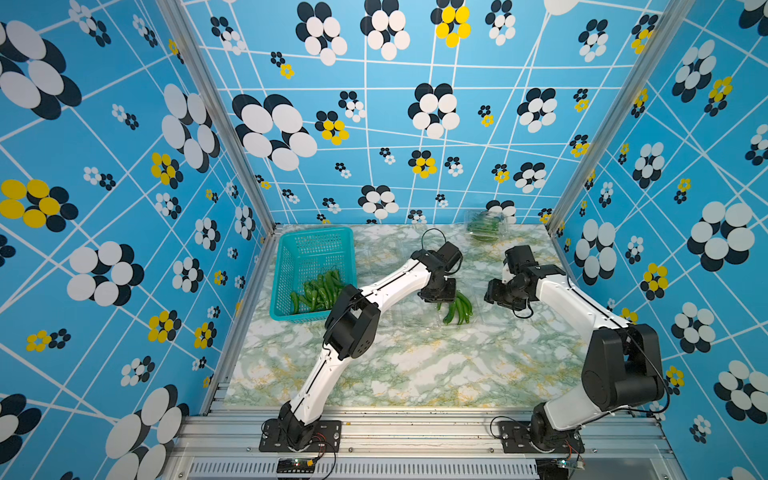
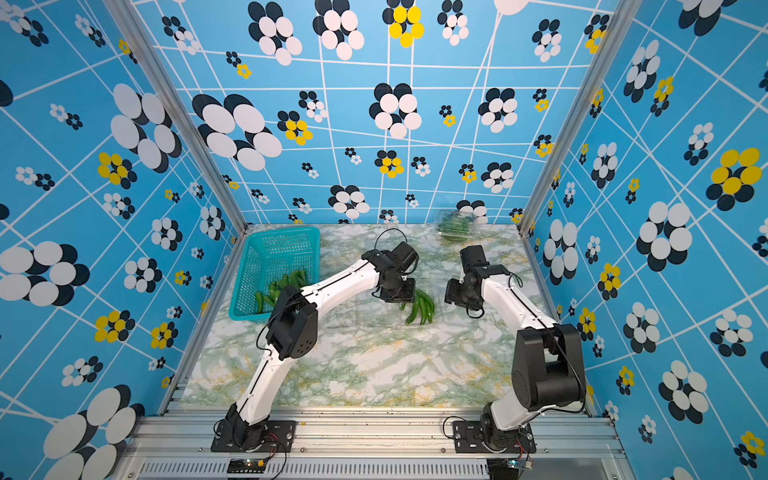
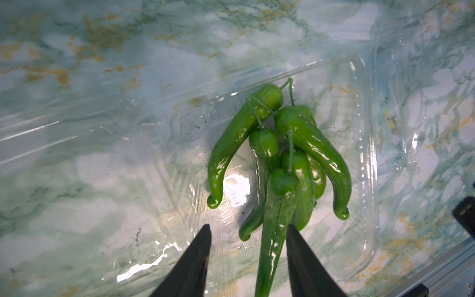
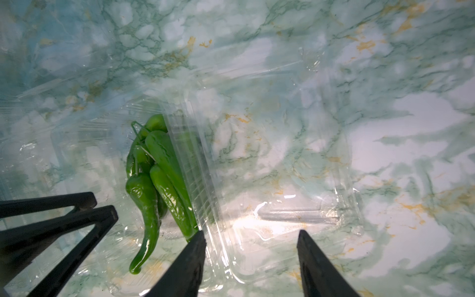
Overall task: Take small green peppers out of containers
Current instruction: Pick up the green pepper from the packing box.
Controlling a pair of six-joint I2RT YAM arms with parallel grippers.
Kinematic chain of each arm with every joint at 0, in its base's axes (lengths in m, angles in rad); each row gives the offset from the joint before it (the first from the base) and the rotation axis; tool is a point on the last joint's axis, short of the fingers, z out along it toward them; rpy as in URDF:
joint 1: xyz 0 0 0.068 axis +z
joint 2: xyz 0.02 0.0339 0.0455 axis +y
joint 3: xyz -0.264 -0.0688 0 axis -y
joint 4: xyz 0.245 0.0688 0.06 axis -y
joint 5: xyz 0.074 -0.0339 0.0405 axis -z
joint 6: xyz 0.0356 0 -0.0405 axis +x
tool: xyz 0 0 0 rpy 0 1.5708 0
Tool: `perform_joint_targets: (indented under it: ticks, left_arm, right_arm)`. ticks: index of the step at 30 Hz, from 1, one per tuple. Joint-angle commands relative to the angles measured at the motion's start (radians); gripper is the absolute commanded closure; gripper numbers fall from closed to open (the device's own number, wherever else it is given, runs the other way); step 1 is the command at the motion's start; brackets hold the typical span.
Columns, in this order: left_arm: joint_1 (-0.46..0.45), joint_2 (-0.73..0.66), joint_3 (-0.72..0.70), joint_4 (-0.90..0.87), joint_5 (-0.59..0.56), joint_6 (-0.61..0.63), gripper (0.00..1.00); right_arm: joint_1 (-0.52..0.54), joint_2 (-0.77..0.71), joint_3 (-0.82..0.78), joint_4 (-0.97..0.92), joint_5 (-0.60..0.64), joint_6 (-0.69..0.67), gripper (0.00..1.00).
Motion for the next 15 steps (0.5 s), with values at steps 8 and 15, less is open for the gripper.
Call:
perform_joint_targets:
  ticks: [8,15]
  left_arm:
    - [-0.006,0.065,0.070,-0.017,0.037,0.006,0.50]
    - [-0.008,0.112,0.116,-0.033,0.047,0.008,0.50]
  right_arm:
    - [-0.007,-0.020,-0.006,0.006,-0.012,-0.009,0.41]
    - [-0.007,-0.016,-0.006,0.009,-0.014,-0.009,0.42]
